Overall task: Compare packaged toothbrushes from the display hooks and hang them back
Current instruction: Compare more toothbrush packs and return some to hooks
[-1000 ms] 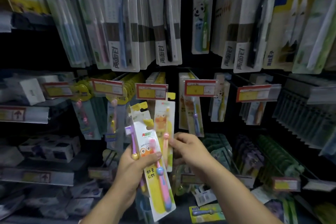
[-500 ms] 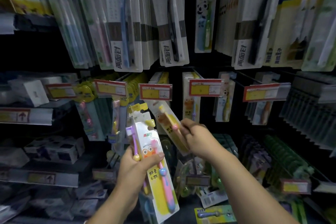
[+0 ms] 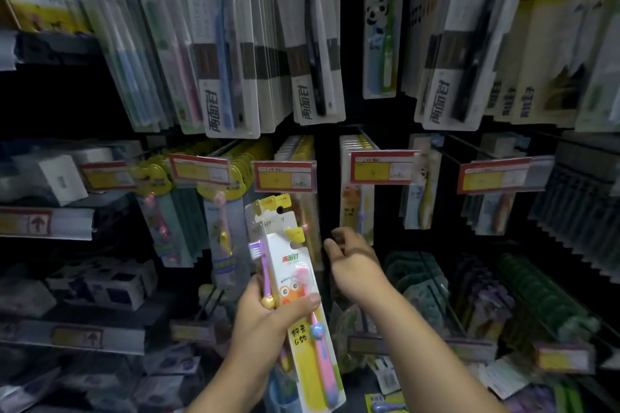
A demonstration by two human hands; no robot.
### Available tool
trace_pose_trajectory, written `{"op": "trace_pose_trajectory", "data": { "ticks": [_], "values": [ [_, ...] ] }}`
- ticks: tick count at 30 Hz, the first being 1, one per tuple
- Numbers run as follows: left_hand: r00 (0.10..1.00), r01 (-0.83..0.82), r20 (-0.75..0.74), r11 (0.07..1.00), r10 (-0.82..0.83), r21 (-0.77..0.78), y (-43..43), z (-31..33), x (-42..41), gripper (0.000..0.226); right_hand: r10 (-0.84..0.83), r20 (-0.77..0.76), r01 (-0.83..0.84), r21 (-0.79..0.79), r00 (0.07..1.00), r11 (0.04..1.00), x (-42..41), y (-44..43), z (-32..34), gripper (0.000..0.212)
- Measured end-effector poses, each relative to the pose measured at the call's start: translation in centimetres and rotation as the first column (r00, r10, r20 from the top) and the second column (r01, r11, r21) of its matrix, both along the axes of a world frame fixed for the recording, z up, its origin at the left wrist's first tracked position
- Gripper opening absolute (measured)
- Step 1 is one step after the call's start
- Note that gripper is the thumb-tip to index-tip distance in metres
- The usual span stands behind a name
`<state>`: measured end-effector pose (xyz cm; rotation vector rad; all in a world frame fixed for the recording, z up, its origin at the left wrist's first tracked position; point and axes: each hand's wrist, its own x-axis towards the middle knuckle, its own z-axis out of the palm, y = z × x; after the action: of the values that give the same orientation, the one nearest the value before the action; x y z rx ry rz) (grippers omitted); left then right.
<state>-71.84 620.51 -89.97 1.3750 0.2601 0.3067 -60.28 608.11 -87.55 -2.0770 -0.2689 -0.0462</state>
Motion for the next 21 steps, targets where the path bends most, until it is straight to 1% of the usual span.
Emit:
{"op": "trace_pose_trajectory", "data": {
  "ticks": [2, 3, 4, 5, 6, 7, 9, 11, 14, 18, 21],
  "values": [
    [1.000, -0.005, 0.005, 1.000, 0.005, 0.008, -0.1, 0.0, 0.1, 0.067, 0.046, -0.035, -0.044, 0.073, 0.998, 0.996, -0.9, -0.5, 0.3, 0.030],
    [1.000, -0.007, 0.011, 1.000, 0.007, 0.011, -0.2, 0.0, 0.1, 0.066, 0.125, -0.091, -0.110, 0.159, 0.988, 0.981, -1.4, -0.9, 0.7, 0.026],
    [1.000, -0.009, 0.020, 1.000, 0.008, 0.014, -0.3, 0.1, 0.1, 0.063, 0.237, -0.166, -0.189, 0.265, 0.957, 0.946, -2.0, -1.3, 1.1, 0.023],
    [1.000, -0.005, 0.028, 1.000, 0.004, 0.012, -0.5, 0.2, 0.1, 0.059, 0.354, -0.232, -0.261, 0.352, 0.906, 0.899, -2.7, -1.7, 1.5, 0.021],
    [0.999, 0.006, 0.037, 1.000, -0.006, 0.009, -0.6, 0.3, 0.1, 0.056, 0.440, -0.260, -0.319, 0.399, 0.860, 0.860, -3.3, -2.1, 1.9, 0.023],
    [0.999, 0.017, 0.044, 1.000, -0.017, 0.007, -0.8, 0.5, 0.1, 0.055, 0.480, -0.264, -0.349, 0.419, 0.837, 0.838, -3.8, -2.5, 2.2, 0.025],
    [0.998, 0.036, 0.054, 0.999, -0.036, 0.007, -1.0, 0.7, 0.0, 0.058, 0.489, -0.259, -0.358, 0.422, 0.833, 0.833, -4.1, -3.3, 2.4, 0.027],
    [0.996, 0.061, 0.061, 0.998, -0.061, 0.009, -1.2, 0.7, -0.1, 0.068, 0.496, -0.268, -0.372, 0.403, 0.826, 0.836, -4.2, -4.2, 2.5, 0.026],
    [0.994, 0.097, 0.054, 0.995, -0.096, -0.019, -1.3, 0.7, 0.1, 0.072, 0.526, -0.284, -0.405, 0.391, 0.801, 0.827, -4.3, -5.4, 2.7, 0.024],
    [0.991, 0.122, 0.049, 0.993, -0.122, -0.003, -1.2, 0.5, 0.4, 0.073, 0.471, -0.252, -0.365, 0.370, 0.846, 0.854, -4.7, -5.5, 2.5, 0.018],
    [0.995, 0.088, 0.050, 0.996, -0.088, 0.002, -1.4, 0.3, 0.6, 0.073, 0.405, -0.216, -0.300, 0.395, 0.889, 0.868, -4.9, -5.3, 2.2, 0.015]
  ]
}}
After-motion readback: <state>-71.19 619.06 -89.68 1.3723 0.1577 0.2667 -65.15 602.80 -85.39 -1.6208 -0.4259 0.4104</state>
